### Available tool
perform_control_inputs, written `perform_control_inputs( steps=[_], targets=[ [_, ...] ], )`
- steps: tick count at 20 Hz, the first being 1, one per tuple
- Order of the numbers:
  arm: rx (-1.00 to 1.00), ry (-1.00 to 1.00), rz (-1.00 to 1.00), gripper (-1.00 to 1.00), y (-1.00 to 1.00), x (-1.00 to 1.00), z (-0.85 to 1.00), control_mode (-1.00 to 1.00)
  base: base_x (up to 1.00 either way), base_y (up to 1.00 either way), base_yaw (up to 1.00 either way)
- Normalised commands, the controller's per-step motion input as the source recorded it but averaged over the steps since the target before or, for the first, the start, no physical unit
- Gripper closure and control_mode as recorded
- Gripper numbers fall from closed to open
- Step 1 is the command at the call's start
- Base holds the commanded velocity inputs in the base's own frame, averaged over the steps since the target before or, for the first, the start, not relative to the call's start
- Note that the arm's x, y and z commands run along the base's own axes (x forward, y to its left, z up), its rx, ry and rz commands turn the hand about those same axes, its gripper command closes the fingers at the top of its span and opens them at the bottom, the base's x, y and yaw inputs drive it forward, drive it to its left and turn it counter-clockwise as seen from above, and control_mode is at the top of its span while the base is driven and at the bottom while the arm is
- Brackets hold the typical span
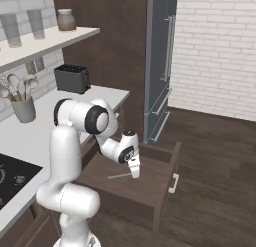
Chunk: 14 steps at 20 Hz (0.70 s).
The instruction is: Take a straw from the drawer in front and place it inside the glass cup on the dining counter.
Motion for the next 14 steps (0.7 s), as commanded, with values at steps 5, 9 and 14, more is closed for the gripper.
perform_control_inputs(
  steps=[5, 9, 14],
  targets=[
    [0.00, 0.00, -0.05, -1.00, 0.00, 0.10, -0.04, -1.00, 0.00, 0.00, 0.00],
    [0.00, 0.01, -0.04, -1.00, 0.00, 0.01, -0.14, -1.00, 0.00, 0.00, 0.00],
    [0.00, 0.00, -0.03, -1.00, 0.00, 0.00, -0.21, -1.00, 0.00, 0.00, 0.00]
  ],
)
